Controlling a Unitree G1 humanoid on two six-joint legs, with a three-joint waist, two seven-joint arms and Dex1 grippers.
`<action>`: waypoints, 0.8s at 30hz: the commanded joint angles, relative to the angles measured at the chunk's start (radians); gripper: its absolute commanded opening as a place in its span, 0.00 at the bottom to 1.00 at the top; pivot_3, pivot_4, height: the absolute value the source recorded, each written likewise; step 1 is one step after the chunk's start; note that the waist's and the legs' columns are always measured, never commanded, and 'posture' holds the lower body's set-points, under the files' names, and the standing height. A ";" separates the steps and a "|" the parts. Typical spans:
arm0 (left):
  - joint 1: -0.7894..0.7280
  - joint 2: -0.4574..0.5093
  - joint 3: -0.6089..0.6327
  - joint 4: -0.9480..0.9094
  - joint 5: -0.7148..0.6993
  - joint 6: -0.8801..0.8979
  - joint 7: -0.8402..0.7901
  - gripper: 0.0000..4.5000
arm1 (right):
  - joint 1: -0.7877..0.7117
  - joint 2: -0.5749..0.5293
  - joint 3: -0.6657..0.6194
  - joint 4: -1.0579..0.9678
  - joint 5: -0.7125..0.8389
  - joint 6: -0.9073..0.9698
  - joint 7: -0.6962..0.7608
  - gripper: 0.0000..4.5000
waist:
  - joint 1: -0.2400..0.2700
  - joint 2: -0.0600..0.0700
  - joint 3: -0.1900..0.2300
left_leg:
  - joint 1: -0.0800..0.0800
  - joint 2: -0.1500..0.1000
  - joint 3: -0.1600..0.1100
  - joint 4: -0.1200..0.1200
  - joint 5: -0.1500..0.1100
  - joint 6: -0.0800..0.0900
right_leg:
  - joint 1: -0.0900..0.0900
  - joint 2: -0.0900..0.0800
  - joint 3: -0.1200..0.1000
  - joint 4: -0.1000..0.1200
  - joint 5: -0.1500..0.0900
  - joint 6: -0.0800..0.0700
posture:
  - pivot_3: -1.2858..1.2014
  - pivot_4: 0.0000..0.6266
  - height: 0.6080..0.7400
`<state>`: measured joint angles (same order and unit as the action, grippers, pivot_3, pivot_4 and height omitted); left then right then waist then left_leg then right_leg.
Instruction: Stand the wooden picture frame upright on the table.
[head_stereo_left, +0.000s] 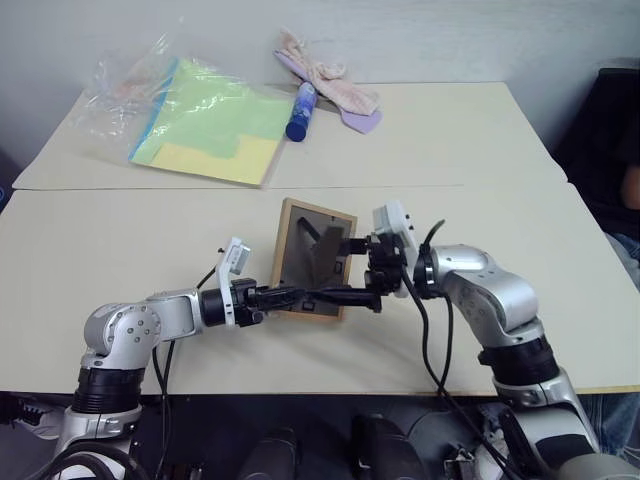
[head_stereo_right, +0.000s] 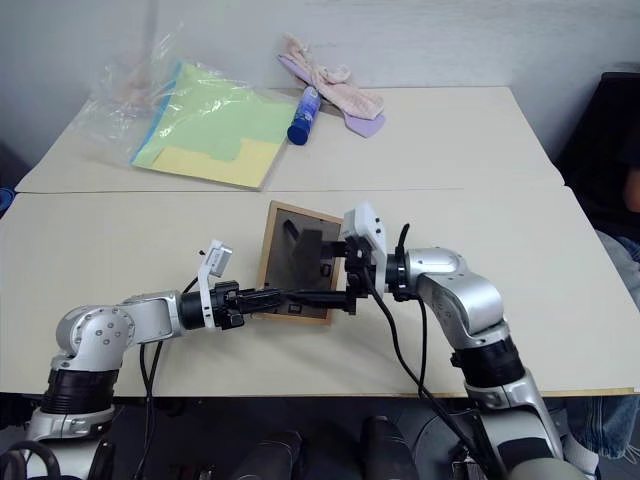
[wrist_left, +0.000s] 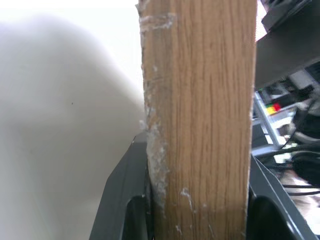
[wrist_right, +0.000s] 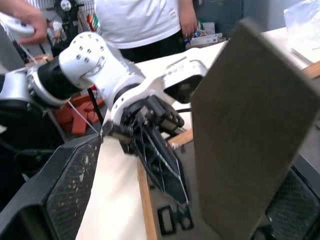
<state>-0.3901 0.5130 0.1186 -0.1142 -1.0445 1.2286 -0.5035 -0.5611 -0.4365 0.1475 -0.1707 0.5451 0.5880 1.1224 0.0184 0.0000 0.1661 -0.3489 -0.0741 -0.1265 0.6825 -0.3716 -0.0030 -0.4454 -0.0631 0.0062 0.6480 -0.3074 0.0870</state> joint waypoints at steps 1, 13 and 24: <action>-0.030 -0.012 0.079 -0.018 -0.082 0.030 0.003 0.28 | 0.022 -0.033 -0.024 -0.038 -0.007 -0.092 0.043 1.00 | -0.001 0.000 0.000 | -0.001 0.000 0.000 0.000 0.000 0.000 | -0.001 0.000 0.000 0.000 0.000 0.000 | 0.52 0.24 1.00; -0.155 0.158 0.020 0.400 -0.682 0.386 0.272 0.28 | 0.053 -0.122 -0.170 0.124 -0.182 -0.775 0.136 1.00 | -0.025 -0.001 0.001 | -0.002 0.000 0.000 0.001 0.000 0.000 | -0.002 0.000 0.000 0.001 0.000 0.000 | 0.52 0.24 1.00; -0.251 0.246 -0.168 0.537 -0.928 0.331 0.378 0.28 | 0.007 -0.054 -0.033 0.458 -0.604 -1.501 -0.061 1.00 | -0.036 -0.001 0.001 | -0.001 -0.002 0.000 0.002 0.001 -0.001 | -0.004 0.001 0.000 0.004 0.000 0.000 | 0.52 0.24 1.00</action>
<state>-0.6077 0.7478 -0.0588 0.4235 -1.9251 1.5538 -0.0985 -0.5305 -0.4981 0.1142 0.2701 -0.0083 -0.8370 1.1311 -0.0175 -0.0012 0.1673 -0.3498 -0.0765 -0.1265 0.6849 -0.3709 -0.0040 -0.4500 -0.0624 0.0064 0.6529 -0.3073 0.0870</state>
